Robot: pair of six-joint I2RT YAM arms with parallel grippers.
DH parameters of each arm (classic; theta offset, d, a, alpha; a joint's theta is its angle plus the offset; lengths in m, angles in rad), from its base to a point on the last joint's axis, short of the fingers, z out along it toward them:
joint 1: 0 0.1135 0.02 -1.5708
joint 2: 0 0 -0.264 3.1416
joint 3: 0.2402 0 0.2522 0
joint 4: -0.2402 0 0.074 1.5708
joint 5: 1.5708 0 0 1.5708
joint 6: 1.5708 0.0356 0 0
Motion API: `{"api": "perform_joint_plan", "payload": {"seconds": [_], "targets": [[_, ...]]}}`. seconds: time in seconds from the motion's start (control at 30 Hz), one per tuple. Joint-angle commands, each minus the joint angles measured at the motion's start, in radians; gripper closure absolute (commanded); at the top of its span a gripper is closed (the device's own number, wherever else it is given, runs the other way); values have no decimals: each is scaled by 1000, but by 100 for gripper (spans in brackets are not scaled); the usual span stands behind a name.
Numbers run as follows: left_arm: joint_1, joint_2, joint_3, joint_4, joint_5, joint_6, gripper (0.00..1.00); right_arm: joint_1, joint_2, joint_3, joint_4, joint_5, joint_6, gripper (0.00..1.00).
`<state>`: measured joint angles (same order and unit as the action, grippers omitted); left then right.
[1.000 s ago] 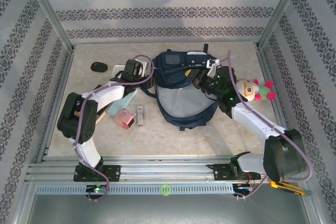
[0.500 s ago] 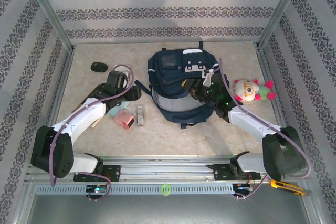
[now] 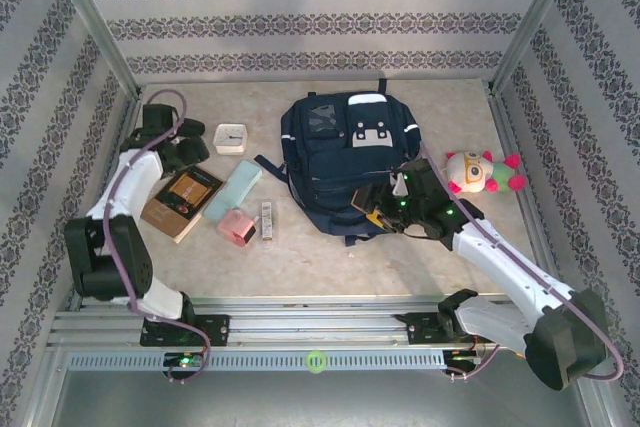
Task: Pack the student bag
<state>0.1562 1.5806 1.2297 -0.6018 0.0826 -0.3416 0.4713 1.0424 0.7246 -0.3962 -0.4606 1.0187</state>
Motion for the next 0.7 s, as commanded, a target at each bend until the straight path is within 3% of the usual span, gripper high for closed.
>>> {"api": "perform_joint_plan", "payload": {"seconds": [0.0,0.13,0.37,0.67], "targets": [[52,113,95,-164,-18,121,18,53,-26,67,-180,-7,-31,38],[81,224,172,-183,-21,153,15,145,1,154,-272,53,-73,37],[117,390,278,-189,-37,180,10,339,175,321,-244,131,-113,36],[188,515,341,-223,52,212,7,506,496,590,-42,102,-283,37]]}}
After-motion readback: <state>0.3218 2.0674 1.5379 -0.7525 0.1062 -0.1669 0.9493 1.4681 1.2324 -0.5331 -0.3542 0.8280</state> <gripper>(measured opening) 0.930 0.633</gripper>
